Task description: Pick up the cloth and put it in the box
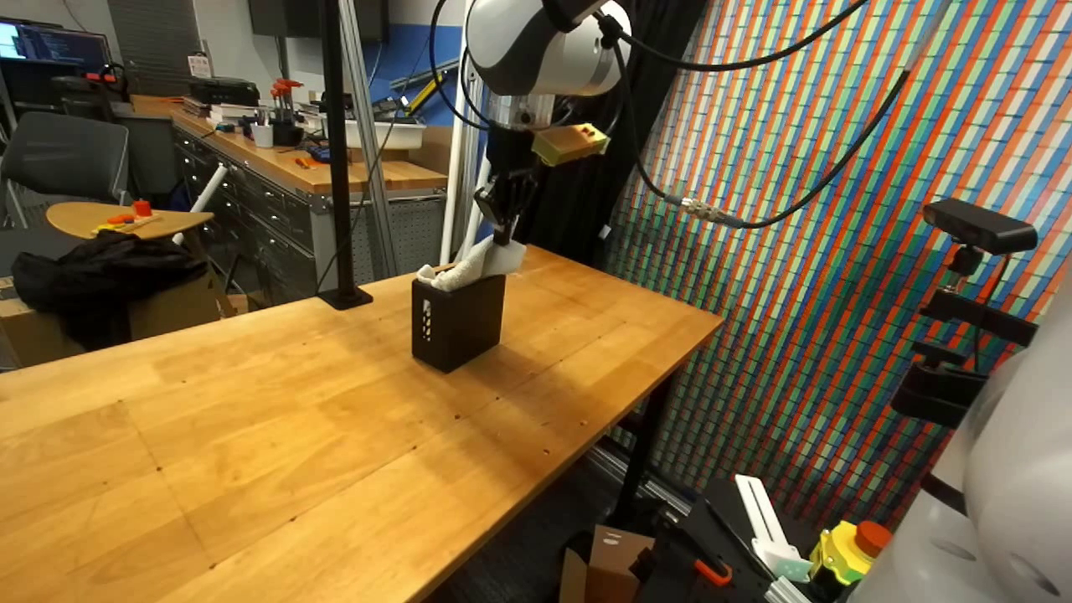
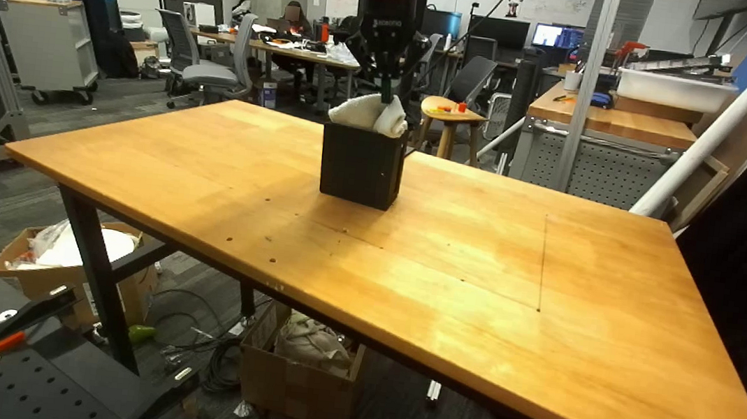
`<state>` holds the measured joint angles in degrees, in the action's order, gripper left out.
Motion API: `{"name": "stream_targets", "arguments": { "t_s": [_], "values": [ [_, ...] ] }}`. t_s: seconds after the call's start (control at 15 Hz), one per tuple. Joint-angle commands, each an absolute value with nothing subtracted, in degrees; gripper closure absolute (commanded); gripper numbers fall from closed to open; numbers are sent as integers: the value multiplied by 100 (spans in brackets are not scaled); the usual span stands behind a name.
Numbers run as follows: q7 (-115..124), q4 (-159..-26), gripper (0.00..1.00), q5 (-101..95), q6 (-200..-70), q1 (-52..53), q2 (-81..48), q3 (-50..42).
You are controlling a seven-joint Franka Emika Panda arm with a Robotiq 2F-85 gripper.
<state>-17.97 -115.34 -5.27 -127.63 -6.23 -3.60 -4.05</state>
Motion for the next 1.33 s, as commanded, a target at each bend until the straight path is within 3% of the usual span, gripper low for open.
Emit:
{"name": "stream_targets", "arguments": {
  "t_s": [0.0,1.27],
  "values": [
    [-2064,-11115,99,-300,-12722,-613,-642,-404],
    [-2539,-10380,99,323,-12583,-705,-1617,-180]
  ]
}}
